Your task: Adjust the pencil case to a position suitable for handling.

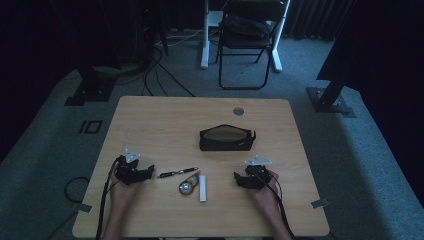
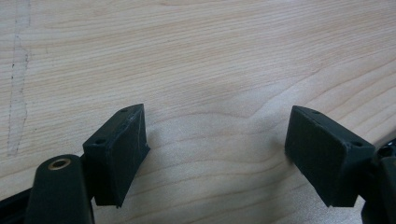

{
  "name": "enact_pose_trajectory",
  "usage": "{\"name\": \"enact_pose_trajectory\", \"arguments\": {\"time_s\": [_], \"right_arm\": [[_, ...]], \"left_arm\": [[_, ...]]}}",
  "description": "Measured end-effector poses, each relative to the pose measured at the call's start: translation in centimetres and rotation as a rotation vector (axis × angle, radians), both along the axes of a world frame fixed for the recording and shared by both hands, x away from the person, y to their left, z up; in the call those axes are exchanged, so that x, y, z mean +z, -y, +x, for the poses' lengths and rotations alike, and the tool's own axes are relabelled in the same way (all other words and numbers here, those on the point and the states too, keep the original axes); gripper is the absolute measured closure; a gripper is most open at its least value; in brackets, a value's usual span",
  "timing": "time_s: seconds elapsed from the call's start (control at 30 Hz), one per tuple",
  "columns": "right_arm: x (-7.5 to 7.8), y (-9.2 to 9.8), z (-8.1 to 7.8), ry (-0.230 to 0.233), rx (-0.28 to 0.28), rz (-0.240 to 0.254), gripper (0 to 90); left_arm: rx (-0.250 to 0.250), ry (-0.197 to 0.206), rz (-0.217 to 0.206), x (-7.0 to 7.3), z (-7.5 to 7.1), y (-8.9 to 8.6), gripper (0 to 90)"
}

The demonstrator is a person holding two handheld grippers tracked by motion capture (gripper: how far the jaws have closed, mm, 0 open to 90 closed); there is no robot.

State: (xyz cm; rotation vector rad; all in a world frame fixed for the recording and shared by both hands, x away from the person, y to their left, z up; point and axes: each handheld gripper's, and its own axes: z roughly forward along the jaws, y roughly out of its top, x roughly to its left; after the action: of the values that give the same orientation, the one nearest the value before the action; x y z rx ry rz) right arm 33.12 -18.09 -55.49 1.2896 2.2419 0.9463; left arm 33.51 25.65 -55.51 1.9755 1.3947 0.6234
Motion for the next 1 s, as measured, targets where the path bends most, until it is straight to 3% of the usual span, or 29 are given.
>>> {"name": "enact_pose_trajectory", "arguments": {"time_s": [0.23, 0.43, 0.6, 0.7, 0.83, 0.9, 0.93, 0.97, 1.0], "right_arm": [[1.4, 0.5, 0.3, 0.070, -0.056, 0.000, 32.6], [4.2, 2.1, 2.0, 0.131, -0.143, 0.039, 35.2], [6.1, 3.0, 3.8, 0.158, -0.226, 0.074, 35.2], [6.6, 3.1, 4.6, 0.170, -0.246, 0.083, 35.2], [7.0, 2.7, 7.4, 0.139, -0.284, 0.111, 35.1], [6.9, 2.6, 7.9, 0.133, -0.284, 0.113, 35.1], [6.8, 2.4, 8.4, 0.123, -0.289, 0.111, 35.1], [6.4, 1.9, 9.3, 0.085, -0.297, 0.104, 35.1], [6.4, 1.9, 9.3, 0.085, -0.297, 0.104, 35.1]], "left_arm": [[0.000, 0.000, 0.000, 0.0, 0.0, 0.0, 21.3], [0.000, 0.000, 0.000, 0.0, 0.0, 0.0, 21.3], [0.000, 0.000, 0.001, 0.0, 0.0, 0.0, 21.3], [0.000, 0.000, 0.001, 0.0, 0.0, 0.0, 21.3], [0.001, 0.000, 0.001, 0.0, 0.0, 0.0, 21.2], [0.000, -0.001, 0.002, 0.0, 0.0, 0.0, 21.2], [-0.001, 0.001, 0.001, 0.0, 0.0, 0.0, 21.2], [-0.001, 0.001, 0.001, 0.0, 0.0, 0.0, 21.3], [-0.001, 0.001, 0.001, 0.0, 0.0, 0.0, 21.3]]}}
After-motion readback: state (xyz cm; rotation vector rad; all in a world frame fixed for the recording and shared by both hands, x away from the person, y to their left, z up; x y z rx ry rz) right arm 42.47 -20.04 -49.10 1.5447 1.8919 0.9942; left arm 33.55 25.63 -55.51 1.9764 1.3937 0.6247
